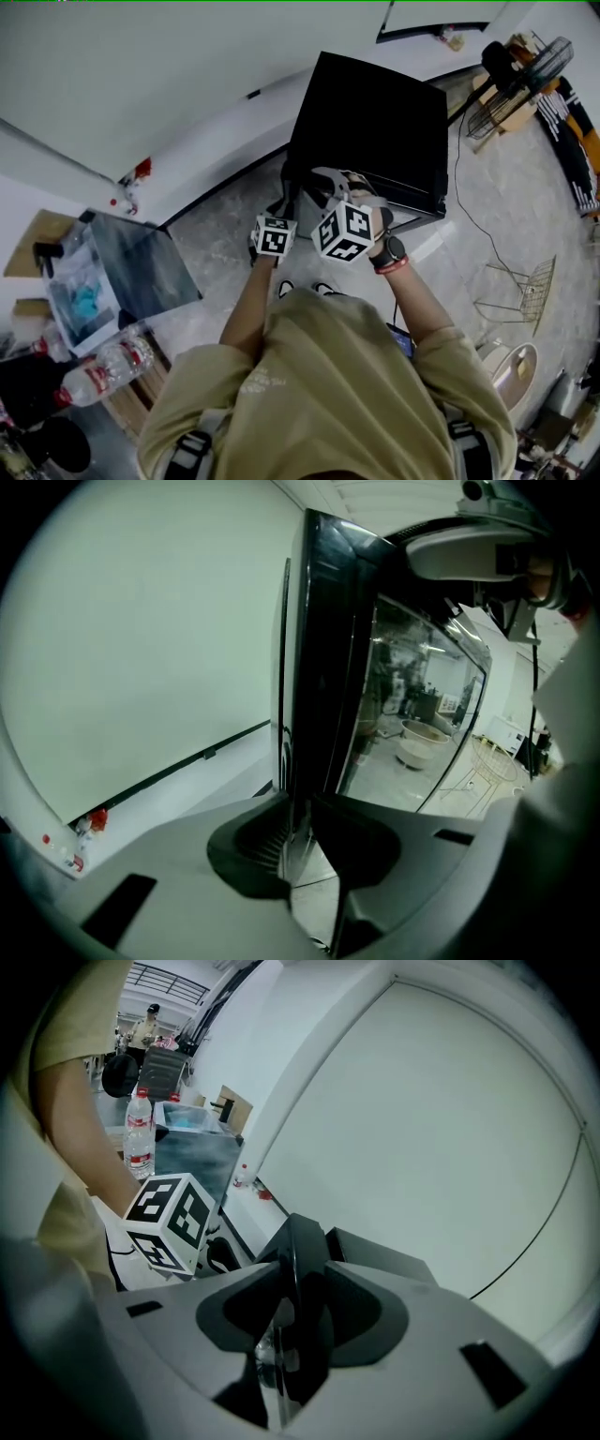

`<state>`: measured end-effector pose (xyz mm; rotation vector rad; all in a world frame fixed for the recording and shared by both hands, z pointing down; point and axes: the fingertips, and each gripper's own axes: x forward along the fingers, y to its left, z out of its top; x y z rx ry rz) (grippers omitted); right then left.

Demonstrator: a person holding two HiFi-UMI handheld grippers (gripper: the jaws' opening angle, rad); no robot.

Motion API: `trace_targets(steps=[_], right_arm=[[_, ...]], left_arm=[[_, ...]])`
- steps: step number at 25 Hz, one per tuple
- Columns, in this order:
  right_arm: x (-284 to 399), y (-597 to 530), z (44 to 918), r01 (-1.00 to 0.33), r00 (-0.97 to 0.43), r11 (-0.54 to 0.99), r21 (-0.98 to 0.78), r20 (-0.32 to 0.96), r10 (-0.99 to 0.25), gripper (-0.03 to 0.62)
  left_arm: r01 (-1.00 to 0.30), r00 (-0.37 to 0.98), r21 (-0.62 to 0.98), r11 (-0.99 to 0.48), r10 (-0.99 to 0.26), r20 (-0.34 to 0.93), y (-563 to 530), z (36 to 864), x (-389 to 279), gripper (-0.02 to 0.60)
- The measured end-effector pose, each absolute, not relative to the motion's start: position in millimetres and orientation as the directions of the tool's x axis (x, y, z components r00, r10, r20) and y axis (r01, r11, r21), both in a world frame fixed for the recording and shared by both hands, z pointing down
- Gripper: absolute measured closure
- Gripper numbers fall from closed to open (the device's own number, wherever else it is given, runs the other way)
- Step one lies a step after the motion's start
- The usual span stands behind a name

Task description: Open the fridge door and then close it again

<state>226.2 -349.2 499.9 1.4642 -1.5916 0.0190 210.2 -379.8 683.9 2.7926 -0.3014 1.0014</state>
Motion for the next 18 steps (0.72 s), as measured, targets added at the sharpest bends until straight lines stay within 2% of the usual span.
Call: trace_targets(steps=[10, 18], right_arm=[[236, -354, 501, -0.789, 0.229, 0.213, 0.576, 0.598, -0.768, 0.434], [236, -347, 491, -0.834, 0.208, 0.165, 0.527, 0.576, -0.791, 0.436]], left_arm=[[-0.190, 0.738, 0.058, -0.980, -0.103, 0.667, -386, 690, 219, 0.495], [-0.130, 0.745, 0.053, -0.990, -0.062, 0.664, -388, 674, 214, 0.495]])
